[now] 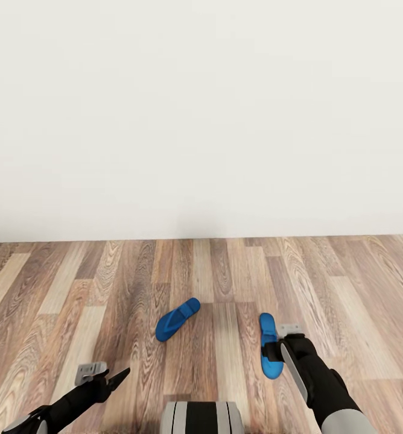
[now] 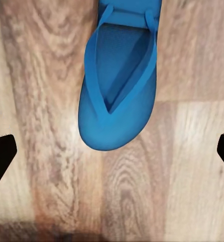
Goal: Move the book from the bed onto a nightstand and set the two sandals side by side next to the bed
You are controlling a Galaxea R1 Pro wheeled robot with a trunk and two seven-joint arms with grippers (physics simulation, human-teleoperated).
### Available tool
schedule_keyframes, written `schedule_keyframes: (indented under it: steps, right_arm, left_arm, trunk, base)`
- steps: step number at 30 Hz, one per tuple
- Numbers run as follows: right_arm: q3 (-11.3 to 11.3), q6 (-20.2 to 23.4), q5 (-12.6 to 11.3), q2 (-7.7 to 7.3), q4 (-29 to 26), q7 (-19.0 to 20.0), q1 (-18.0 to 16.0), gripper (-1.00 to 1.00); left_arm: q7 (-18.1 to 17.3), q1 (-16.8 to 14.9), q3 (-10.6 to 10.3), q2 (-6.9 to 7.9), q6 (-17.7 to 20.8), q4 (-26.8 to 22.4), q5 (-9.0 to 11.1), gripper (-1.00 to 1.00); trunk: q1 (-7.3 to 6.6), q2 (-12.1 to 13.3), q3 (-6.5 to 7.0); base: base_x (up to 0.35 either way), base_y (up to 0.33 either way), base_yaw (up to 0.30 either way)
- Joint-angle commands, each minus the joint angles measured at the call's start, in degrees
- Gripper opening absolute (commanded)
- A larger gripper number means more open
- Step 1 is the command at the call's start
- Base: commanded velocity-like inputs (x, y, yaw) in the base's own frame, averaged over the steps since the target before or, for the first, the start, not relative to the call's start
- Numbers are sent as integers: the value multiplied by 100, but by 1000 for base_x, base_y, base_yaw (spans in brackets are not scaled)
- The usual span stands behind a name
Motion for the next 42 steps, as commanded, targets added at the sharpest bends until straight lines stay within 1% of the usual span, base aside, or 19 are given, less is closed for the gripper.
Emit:
schedule_keyframes:
  steps: [1,8,10,14,16,19,32,42]
  right_arm:
    - [14,26,-6,-6,-2,-23,-2,100]
    - [4,16,-19,-30,24,-22,-2,100]
    - [-1,-12,-16,-34,104,-21,-2,100]
    - [-4,-379,-12,-32,327,-23,-2,100]
    - [-5,-863,-11,-43,502,-17,-2,100]
    - [-6,-1054,-11,-47,560,-9,-2,100]
    - [-6,-1146,-5,-40,588,-6,-2,100]
    - [-4,-1147,0,-40,589,-13,-2,100]
  left_arm:
    - [-16,-2,6,-1,55,0,45,100]
    - [-16,-2,5,-1,55,0,45,100]
    - [-16,-2,5,-2,55,0,45,100]
    - [-16,-2,6,-2,55,0,45,100]
    - [-21,-2,6,-2,55,0,45,100]
    - [-24,-2,6,1,55,0,45,100]
    - [-19,-2,4,0,60,0,45,100]
    - [-25,-2,-3,-2,55,0,44,100]
  trunk:
    - [1,-3,-27]
    - [19,-12,-182]
    - [19,-12,-182]
    - [19,-12,-182]
    - [19,-12,-182]
    - [19,-12,-182]
    - [19,-12,-182]
    - [19,-12,-182]
  base:
    - [0,0,0]
    - [0,0,0]
    - [0,0,0]
    - [0,0,0]
    - [0,0,0]
    - [0,0,0]
    - [1,0,0]
    - [132,0,0]
